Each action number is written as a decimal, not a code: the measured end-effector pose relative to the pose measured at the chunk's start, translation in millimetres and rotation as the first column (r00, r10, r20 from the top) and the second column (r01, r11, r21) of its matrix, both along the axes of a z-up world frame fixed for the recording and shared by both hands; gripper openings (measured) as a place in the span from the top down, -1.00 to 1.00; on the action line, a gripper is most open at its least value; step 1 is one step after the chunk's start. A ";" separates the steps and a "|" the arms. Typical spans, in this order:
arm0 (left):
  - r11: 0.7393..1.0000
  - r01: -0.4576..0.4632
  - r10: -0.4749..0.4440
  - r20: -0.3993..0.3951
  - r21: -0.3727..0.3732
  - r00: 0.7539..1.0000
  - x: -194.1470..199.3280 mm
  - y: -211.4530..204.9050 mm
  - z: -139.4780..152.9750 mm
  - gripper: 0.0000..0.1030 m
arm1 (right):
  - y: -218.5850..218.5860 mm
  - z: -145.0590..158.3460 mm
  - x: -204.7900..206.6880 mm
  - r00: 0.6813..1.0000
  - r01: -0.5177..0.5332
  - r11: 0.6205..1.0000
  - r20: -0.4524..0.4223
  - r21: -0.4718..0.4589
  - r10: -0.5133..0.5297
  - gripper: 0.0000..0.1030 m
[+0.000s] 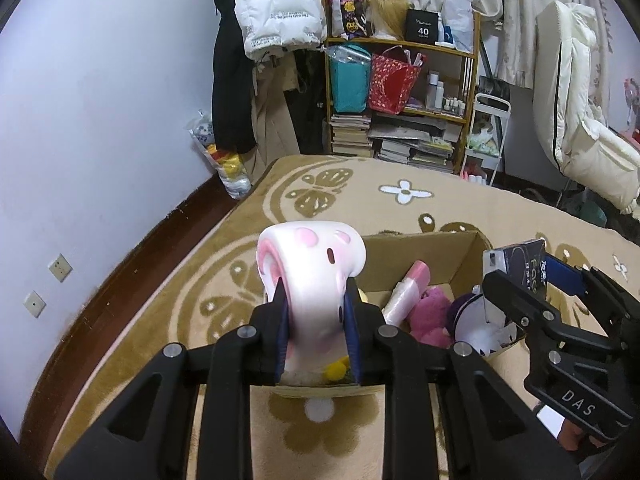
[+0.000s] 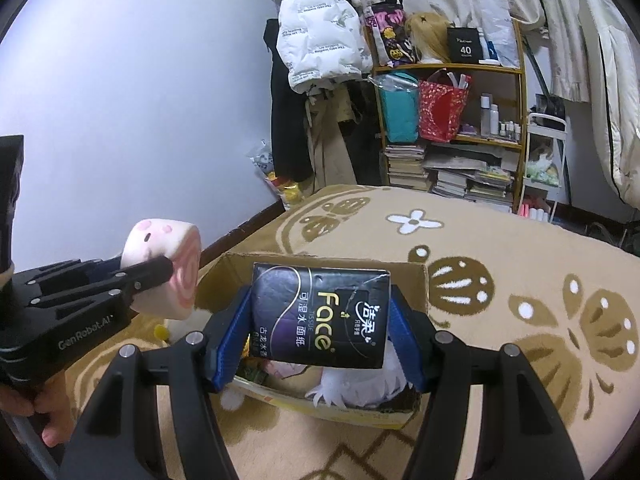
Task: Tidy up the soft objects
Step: 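Lift the pink roll plush with the left tool while the right tool carries the tissue pack over the box, then release the pink roll plush with the left tool while the right tool releases the tissue pack into the box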
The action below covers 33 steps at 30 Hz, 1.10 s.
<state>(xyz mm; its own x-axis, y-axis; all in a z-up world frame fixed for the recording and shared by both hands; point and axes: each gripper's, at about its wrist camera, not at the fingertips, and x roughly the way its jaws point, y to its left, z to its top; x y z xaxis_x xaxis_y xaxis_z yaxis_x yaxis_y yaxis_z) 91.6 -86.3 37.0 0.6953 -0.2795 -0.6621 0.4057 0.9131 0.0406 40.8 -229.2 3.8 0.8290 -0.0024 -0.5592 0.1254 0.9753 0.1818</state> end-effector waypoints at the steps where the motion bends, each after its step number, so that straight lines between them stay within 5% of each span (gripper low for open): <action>1: 1.000 0.002 -0.002 -0.007 -0.002 1.000 1.2 -0.3 -3.2 0.55 | 0.2 -1.8 1.4 1.000 0.000 1.000 -0.003 -0.001 0.000 -0.33; 8: 0.999 -0.009 0.012 -0.055 0.047 0.998 11.2 -7.4 -22.3 0.54 | 1.2 -15.8 10.3 0.999 -0.003 1.000 -0.033 -0.013 0.003 -0.33; 12: 0.999 -0.032 0.031 -0.095 -0.002 0.995 17.6 -0.4 -28.3 0.53 | -1.6 -19.6 11.0 0.999 0.018 1.000 -0.034 -0.018 -0.019 -0.34; 29: 0.999 0.015 -0.010 -0.098 0.049 0.995 8.3 -11.3 -33.8 0.34 | -1.5 -19.6 6.7 0.999 0.024 1.000 -0.038 -0.006 -0.024 -0.53; 31: 0.999 0.012 -0.007 -0.099 0.052 0.995 7.9 -10.4 -33.2 0.21 | -1.1 -19.2 5.2 0.999 0.026 1.000 -0.035 -0.010 -0.027 -0.64; 33: 0.998 0.002 0.002 -0.073 0.056 0.997 5.2 -9.0 -29.0 -0.14 | -1.1 -19.3 4.7 0.999 0.026 1.000 -0.036 -0.009 -0.026 -0.66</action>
